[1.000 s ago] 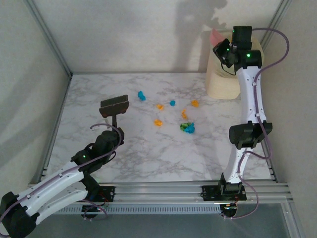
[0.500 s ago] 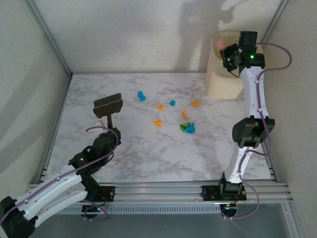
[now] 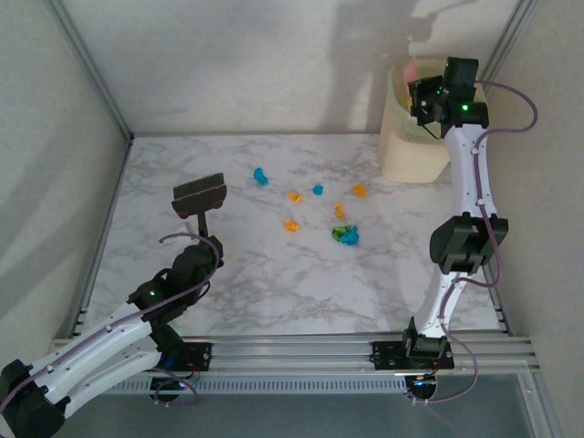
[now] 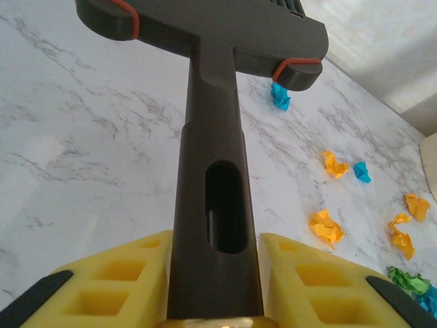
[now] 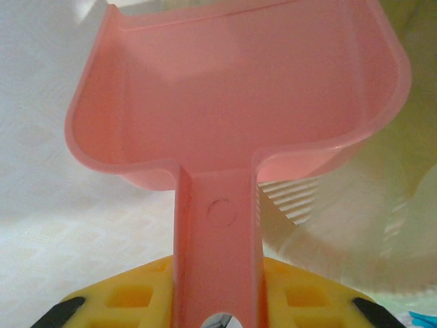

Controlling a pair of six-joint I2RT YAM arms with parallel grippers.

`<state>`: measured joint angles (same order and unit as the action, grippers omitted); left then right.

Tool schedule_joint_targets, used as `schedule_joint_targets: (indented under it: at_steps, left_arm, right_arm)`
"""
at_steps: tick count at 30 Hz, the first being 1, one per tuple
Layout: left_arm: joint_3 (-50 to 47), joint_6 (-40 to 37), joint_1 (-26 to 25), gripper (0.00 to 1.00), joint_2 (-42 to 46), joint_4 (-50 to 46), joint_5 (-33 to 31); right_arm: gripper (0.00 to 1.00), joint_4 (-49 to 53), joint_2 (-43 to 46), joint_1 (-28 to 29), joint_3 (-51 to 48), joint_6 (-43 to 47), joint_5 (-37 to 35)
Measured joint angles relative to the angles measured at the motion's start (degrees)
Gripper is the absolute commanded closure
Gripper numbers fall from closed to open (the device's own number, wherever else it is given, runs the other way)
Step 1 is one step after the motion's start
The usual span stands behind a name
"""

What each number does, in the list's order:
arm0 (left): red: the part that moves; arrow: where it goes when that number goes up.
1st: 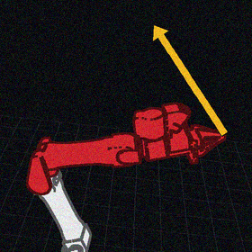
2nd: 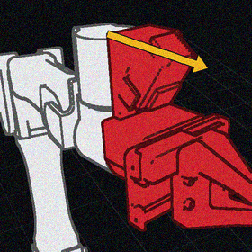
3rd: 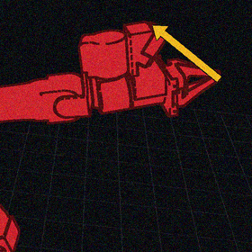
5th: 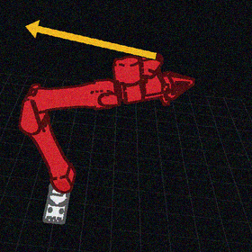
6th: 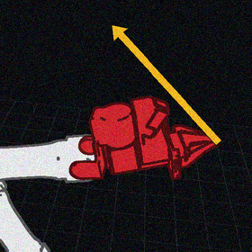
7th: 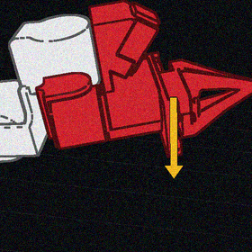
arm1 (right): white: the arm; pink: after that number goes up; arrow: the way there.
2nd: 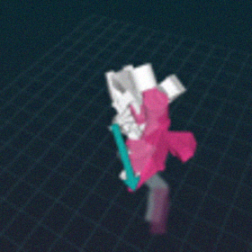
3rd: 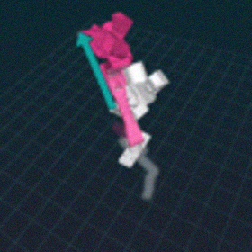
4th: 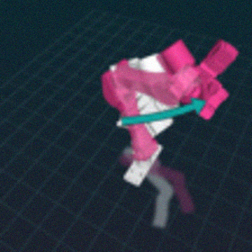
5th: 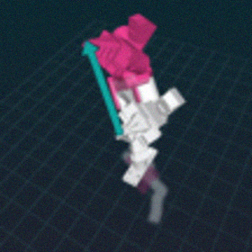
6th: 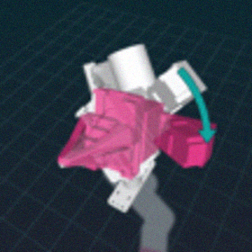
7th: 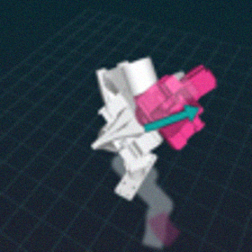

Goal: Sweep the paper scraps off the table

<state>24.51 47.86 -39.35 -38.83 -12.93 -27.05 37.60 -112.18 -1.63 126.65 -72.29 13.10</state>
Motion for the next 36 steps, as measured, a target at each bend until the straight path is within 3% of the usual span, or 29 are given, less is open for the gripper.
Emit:
schedule_joint_targets:
  at_steps: [4,10,16,19,28,36]
  left_arm:
    - [0.0,0.15,0.0,1.0,0.0,0.33,-0.02]
    - [-0.02,0.37,-0.13,1.0,0.0,0.31,-0.7]
    - [-0.02,0.61,-0.22,1.0,0.04,0.28,-1.42]
    - [-0.02,1.03,-0.22,1.0,0.52,0.24,-1.77]
    - [-0.02,3.85,-0.26,1.0,4.7,-2.34,-6.71]
    - [-0.98,7.32,-0.28,1.0,9.4,-5.4,-11.47]
  right_arm:
    - [1.0,-4.57,5.66,0.0,-6.82,-1.53,-1.51]
    - [1.0,-8.48,10.05,0.04,-6.58,-1.2,-1.92]
    - [1.0,-9.2,14.03,2.89,-6.56,5.33,0.24]
    - [1.0,-11.15,17.49,7.98,-9.05,10.95,0.96]
    - [1.0,-13.16,29.16,30.6,-22.73,31.63,0.24]
    - [1.0,-13.66,39.6,42.53,-46.84,46.71,-3.06]
